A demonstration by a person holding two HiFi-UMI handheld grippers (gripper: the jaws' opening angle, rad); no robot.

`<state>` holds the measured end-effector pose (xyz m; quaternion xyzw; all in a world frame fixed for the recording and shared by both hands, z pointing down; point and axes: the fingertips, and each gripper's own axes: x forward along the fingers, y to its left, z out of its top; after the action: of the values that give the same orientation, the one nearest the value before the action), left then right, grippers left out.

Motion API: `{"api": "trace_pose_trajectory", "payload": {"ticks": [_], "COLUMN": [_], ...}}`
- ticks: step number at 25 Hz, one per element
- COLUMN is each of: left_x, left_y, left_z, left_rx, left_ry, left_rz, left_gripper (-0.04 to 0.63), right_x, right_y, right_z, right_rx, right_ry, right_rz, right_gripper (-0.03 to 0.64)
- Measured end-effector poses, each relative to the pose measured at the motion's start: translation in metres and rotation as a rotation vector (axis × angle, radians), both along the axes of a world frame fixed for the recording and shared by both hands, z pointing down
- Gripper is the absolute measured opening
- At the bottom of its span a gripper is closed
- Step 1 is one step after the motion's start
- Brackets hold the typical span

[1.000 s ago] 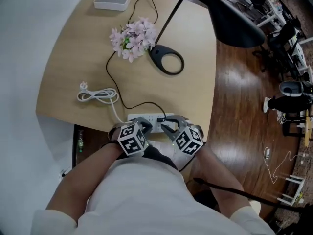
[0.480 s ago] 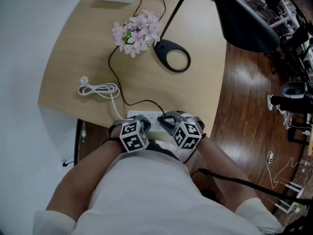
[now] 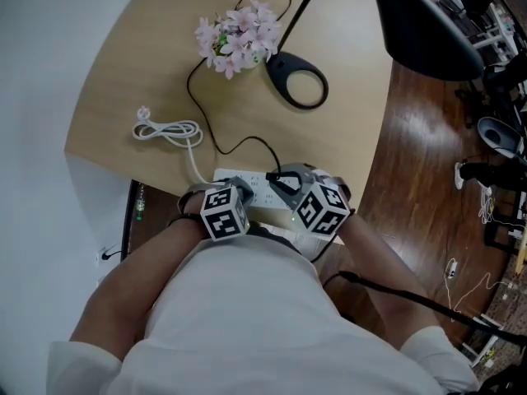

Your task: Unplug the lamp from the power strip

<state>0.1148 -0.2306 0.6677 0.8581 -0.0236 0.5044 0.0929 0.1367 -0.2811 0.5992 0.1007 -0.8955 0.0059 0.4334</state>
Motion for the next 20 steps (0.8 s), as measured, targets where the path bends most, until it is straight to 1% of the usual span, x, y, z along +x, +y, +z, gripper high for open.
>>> {"api": "trace_pose_trajectory", "payload": {"ticks": [4, 9, 13, 16, 20], "left_x": [0.001, 0.000, 0.000, 0.000, -0.003], "left_y": [-0.001, -0.001, 0.000, 0.000, 0.001], "left_z": [0.001, 0.003, 0.002, -0.005, -0.023], "left_rx": [0.004, 0.009, 0.029, 0.021, 0.019], "left_ry": [-0.012, -0.028, -0.045, -0.017, 0.038], "left_rz": [-0.017, -0.031, -0.032, -0.078, -0.172], "left_gripper": [0.005, 0.005, 0.005, 0.005, 0.005], "right_x": [0.010, 0.019, 0.025, 0.029, 0.035], "right_y": [-0.016, -0.021, -0.022, -0.024, -0.028], "right_z": [0.014, 0.040, 0.052, 0.053, 0.054], "right_rx": [0.001, -0.011, -0.022, -0.023, -0.030], "right_ry": [0.018, 0.057, 0.064, 0.046, 0.018], "right_rz": [0.038, 0.049, 0.065, 0.095, 0.148], "right_gripper": [0.054, 0.054, 0.055, 0.055, 0.059]}}
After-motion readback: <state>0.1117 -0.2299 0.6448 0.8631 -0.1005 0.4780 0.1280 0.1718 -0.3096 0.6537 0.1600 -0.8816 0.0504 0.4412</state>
